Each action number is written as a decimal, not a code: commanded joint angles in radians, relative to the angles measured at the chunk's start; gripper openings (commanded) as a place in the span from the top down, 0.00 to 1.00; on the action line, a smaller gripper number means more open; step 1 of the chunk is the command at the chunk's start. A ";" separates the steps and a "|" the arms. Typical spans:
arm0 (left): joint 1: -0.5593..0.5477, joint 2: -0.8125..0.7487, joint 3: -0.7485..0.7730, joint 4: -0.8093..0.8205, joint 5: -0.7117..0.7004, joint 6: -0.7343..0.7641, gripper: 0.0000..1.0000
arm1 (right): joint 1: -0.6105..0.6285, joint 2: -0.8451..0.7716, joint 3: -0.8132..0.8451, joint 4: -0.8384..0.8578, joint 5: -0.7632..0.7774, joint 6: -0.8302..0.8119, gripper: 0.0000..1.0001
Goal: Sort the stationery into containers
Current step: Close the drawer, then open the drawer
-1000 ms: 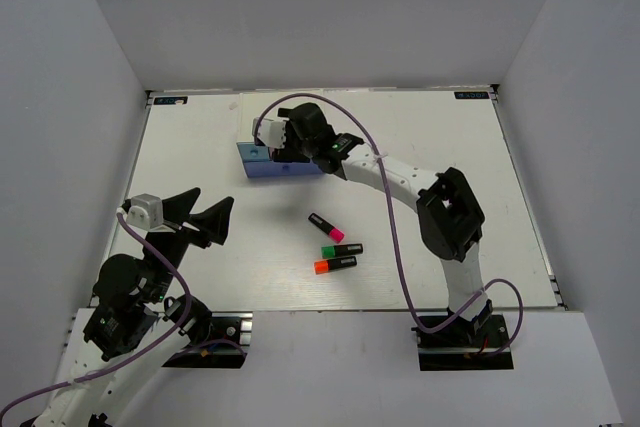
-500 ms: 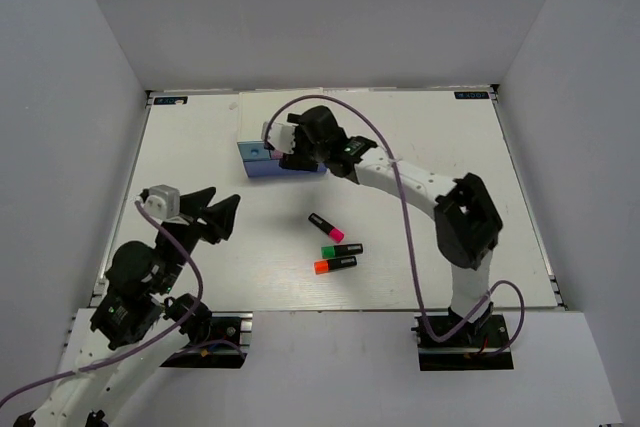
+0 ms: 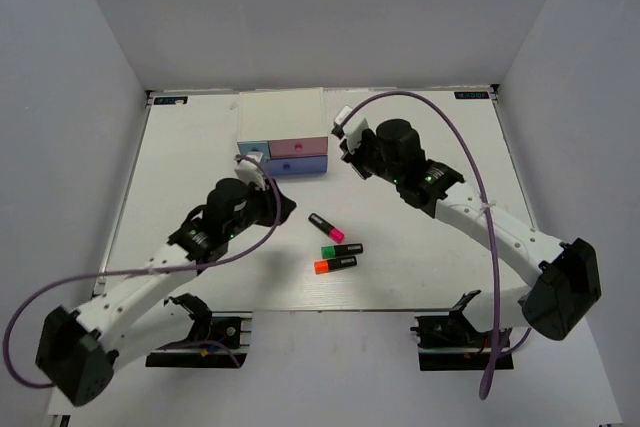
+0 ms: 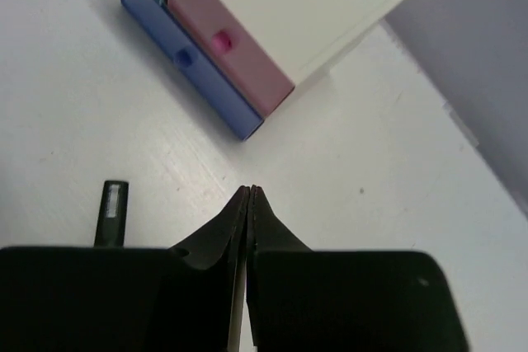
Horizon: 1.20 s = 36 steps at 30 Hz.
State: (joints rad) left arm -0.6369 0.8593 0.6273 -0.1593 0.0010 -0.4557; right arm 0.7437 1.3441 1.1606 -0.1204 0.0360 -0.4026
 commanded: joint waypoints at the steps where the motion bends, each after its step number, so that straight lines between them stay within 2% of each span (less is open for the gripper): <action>1: 0.005 0.140 -0.063 0.134 0.077 -0.194 0.48 | -0.036 -0.081 -0.077 0.048 -0.064 0.175 0.97; 2: 0.005 0.165 -0.086 0.224 0.077 -0.219 0.43 | -0.046 -0.097 -0.090 0.054 -0.068 0.185 0.82; 3: 0.005 0.185 -0.124 0.268 0.067 -0.241 0.37 | -0.055 -0.127 -0.099 0.056 -0.074 0.200 0.72; 5: 0.005 0.230 -0.158 0.407 0.038 -0.288 0.37 | -0.082 -0.167 -0.133 0.064 -0.073 0.211 0.55; 8: 0.014 0.262 -0.218 0.582 -0.022 -0.340 0.36 | -0.121 -0.236 -0.180 0.079 -0.070 0.208 0.48; 12: 0.034 0.384 -0.218 0.696 -0.079 -0.386 0.31 | -0.159 -0.261 -0.216 0.102 -0.070 0.208 0.42; 18: 0.129 0.575 -0.227 0.892 -0.105 -0.432 0.24 | -0.217 -0.266 -0.211 0.096 -0.105 0.238 0.42; 22: 0.187 0.708 -0.207 0.999 -0.072 -0.454 0.22 | -0.251 -0.258 -0.211 0.093 -0.142 0.254 0.43; 28: 0.256 0.865 -0.184 1.194 -0.023 -0.486 0.23 | -0.267 -0.269 -0.225 0.096 -0.169 0.271 0.44; 36: 0.304 1.119 -0.118 1.452 0.063 -0.592 0.32 | -0.276 -0.266 -0.237 0.108 -0.180 0.281 0.44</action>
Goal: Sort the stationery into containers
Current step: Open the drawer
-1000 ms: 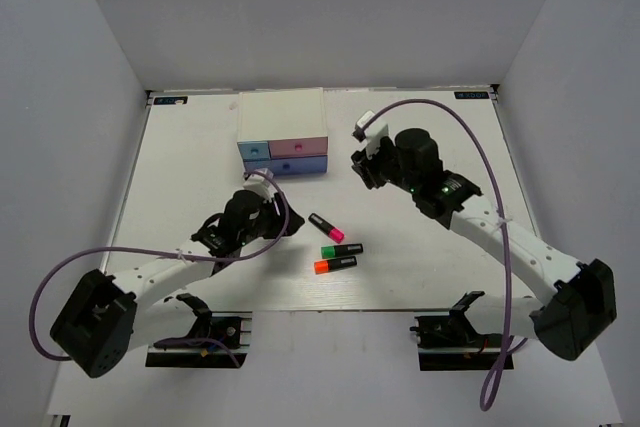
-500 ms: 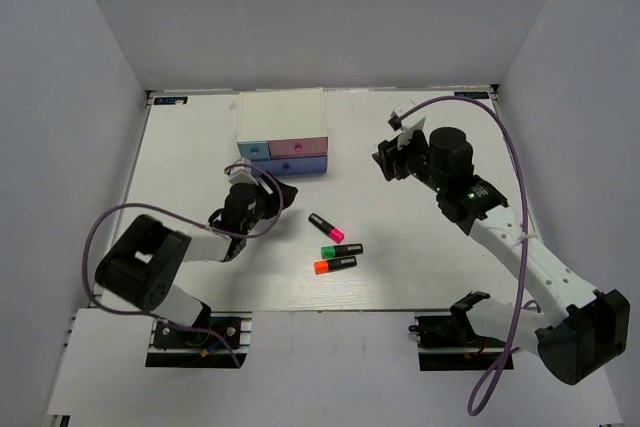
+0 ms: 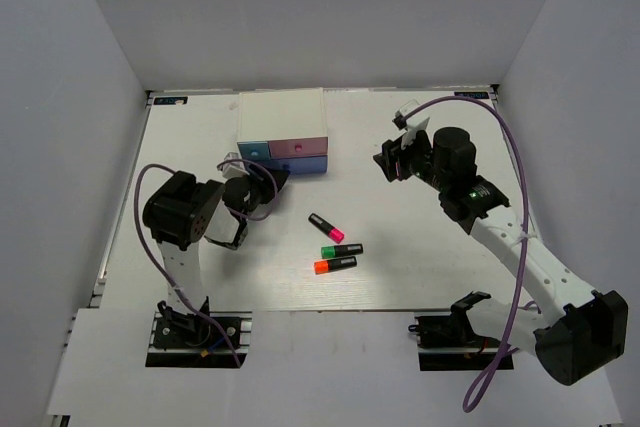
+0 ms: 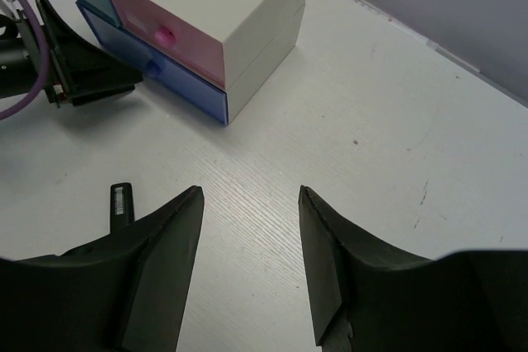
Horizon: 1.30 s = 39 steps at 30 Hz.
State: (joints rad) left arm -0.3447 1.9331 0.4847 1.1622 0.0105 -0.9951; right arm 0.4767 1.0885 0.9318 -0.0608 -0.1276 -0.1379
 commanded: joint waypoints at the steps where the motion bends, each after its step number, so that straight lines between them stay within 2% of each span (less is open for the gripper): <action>1: 0.022 0.082 0.044 0.140 0.054 -0.053 0.33 | -0.009 -0.010 -0.010 0.050 -0.021 0.018 0.44; 12: 0.023 0.118 0.097 0.119 -0.004 -0.053 0.41 | -0.004 -0.006 -0.018 0.047 -0.037 0.020 0.44; 20: 0.004 0.159 0.068 0.237 -0.053 -0.074 0.46 | -0.009 -0.018 -0.025 0.081 -0.043 0.018 0.44; 27: -0.005 0.159 0.077 0.249 -0.063 -0.085 0.51 | -0.009 -0.032 -0.031 0.084 -0.047 0.015 0.44; 30: -0.005 0.149 0.077 0.249 -0.072 -0.085 0.57 | -0.007 -0.030 -0.033 0.085 -0.050 0.017 0.44; 32: -0.005 0.148 0.066 0.258 -0.083 -0.085 0.57 | -0.009 -0.030 -0.033 0.087 -0.053 0.015 0.44; 36: -0.005 0.148 0.045 0.283 -0.083 -0.085 0.73 | -0.010 -0.035 -0.037 0.085 -0.053 0.015 0.44; 39: -0.005 0.148 0.035 0.292 -0.083 -0.085 0.77 | -0.009 -0.039 -0.037 0.084 -0.052 0.015 0.44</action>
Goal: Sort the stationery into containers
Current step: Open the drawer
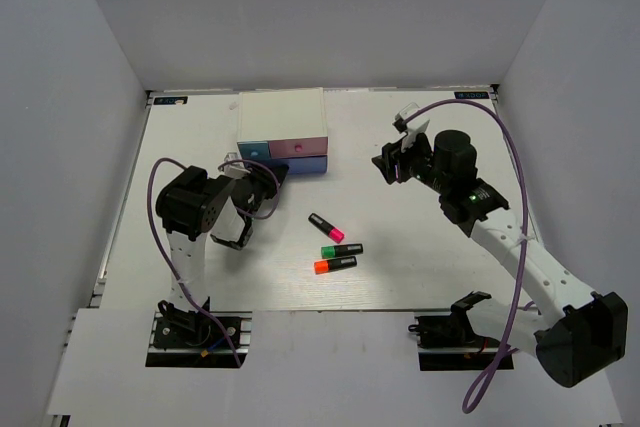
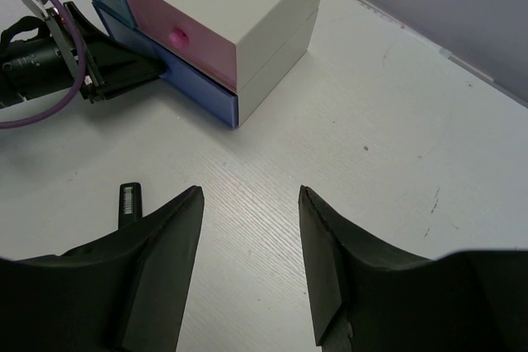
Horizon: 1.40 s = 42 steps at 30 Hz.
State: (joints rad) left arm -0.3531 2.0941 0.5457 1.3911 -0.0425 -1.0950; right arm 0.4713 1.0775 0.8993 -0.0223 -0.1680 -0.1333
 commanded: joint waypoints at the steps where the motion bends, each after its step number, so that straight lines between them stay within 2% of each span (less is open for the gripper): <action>1: 0.003 -0.012 -0.026 0.063 -0.030 0.015 0.78 | -0.005 -0.030 -0.005 0.045 -0.011 0.011 0.44; 19: -0.043 -0.003 -0.300 0.350 0.021 0.015 0.88 | -0.003 -0.022 -0.010 0.047 -0.031 0.012 0.44; 25: -0.030 0.023 -0.302 0.315 0.069 0.006 0.88 | -0.002 0.021 0.000 0.024 -0.137 -0.034 0.42; 27: -0.030 0.009 -0.302 0.286 0.082 0.015 0.88 | 0.000 0.032 0.000 -0.016 -0.247 -0.066 0.46; 28: -0.030 -0.012 -0.302 0.267 0.095 0.027 0.89 | 0.003 0.050 0.001 -0.034 -0.277 -0.134 0.50; 29: -0.030 -0.025 -0.302 0.234 0.095 0.027 0.89 | 0.006 0.058 0.000 -0.039 -0.303 -0.156 0.60; 32: -0.021 -0.054 -0.302 0.197 0.113 0.038 0.89 | 0.010 0.107 0.019 -0.034 -0.355 -0.259 0.63; 34: -0.021 -0.068 -0.293 0.197 0.113 0.049 0.89 | 0.010 0.136 0.044 -0.034 -0.369 -0.349 0.54; 35: -0.021 -0.080 -0.293 0.183 0.122 0.049 0.89 | 0.015 0.151 0.064 -0.037 -0.373 -0.409 0.43; 37: -0.021 -0.089 -0.282 0.172 0.122 0.049 0.89 | 0.029 0.173 0.079 -0.021 -0.421 -0.457 0.34; 39: -0.021 -0.098 -0.273 0.172 0.131 0.049 0.89 | 0.046 0.205 0.102 -0.018 -0.470 -0.584 0.23; 42: -0.021 -0.098 -0.273 0.163 0.132 0.049 0.89 | 0.090 0.280 0.171 -0.024 -0.461 -0.690 0.23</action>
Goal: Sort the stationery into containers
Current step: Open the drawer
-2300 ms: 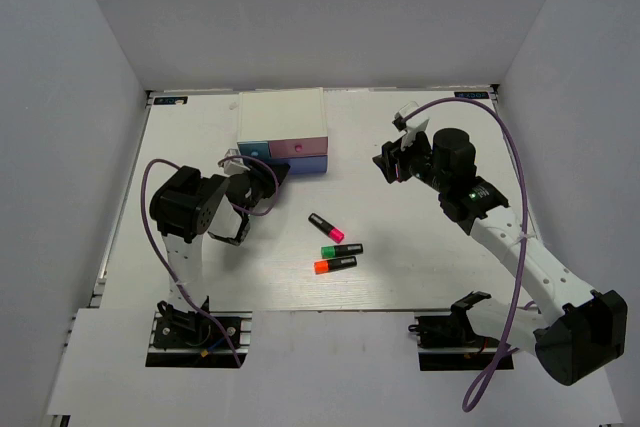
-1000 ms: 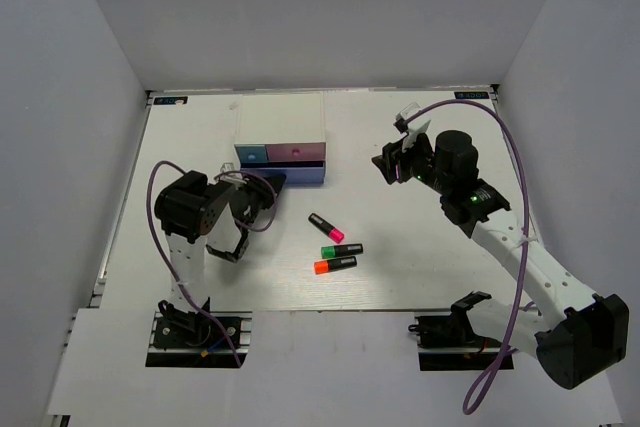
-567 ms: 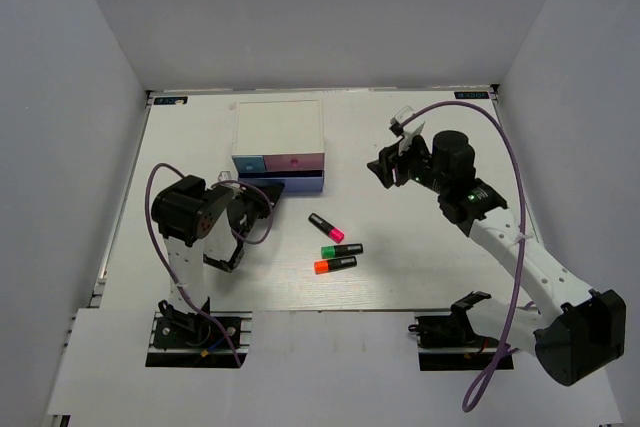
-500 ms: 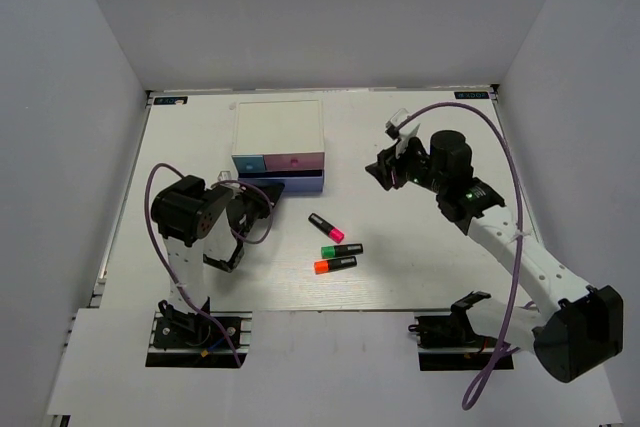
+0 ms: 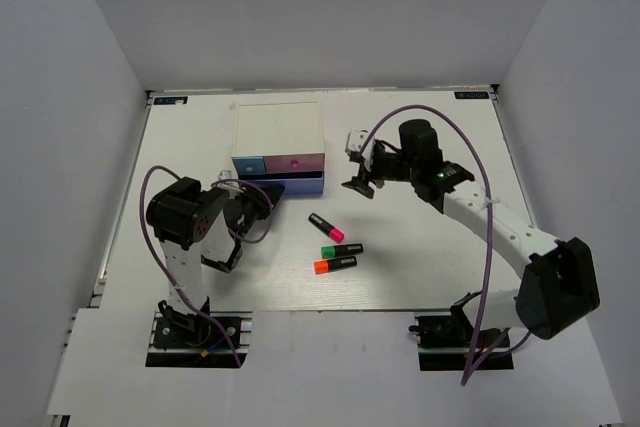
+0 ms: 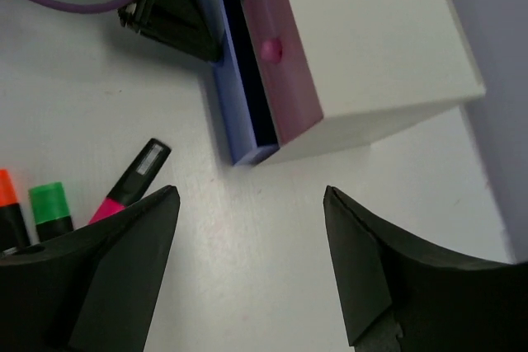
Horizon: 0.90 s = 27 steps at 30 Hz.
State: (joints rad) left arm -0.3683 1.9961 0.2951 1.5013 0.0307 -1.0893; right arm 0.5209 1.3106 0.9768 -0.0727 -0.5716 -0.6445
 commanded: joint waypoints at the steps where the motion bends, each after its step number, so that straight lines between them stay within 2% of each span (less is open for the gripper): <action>1: -0.006 0.000 -0.022 0.053 0.058 0.043 0.89 | 0.050 0.068 0.114 0.022 -0.021 -0.191 0.23; 8: -0.006 0.020 -0.004 0.073 0.058 0.043 0.88 | 0.119 0.300 0.351 -0.068 0.035 -0.264 0.25; 21: -0.006 0.040 0.006 0.073 0.058 0.043 0.88 | 0.159 0.447 0.462 -0.055 0.174 -0.310 0.28; 27: -0.006 0.027 0.006 0.063 0.067 0.043 0.88 | 0.165 0.539 0.530 -0.052 0.219 -0.314 0.34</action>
State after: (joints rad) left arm -0.3676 2.0033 0.3088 1.4998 0.0467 -1.0817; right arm 0.6773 1.8229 1.4517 -0.1387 -0.3866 -0.9428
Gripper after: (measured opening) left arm 0.314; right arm 0.667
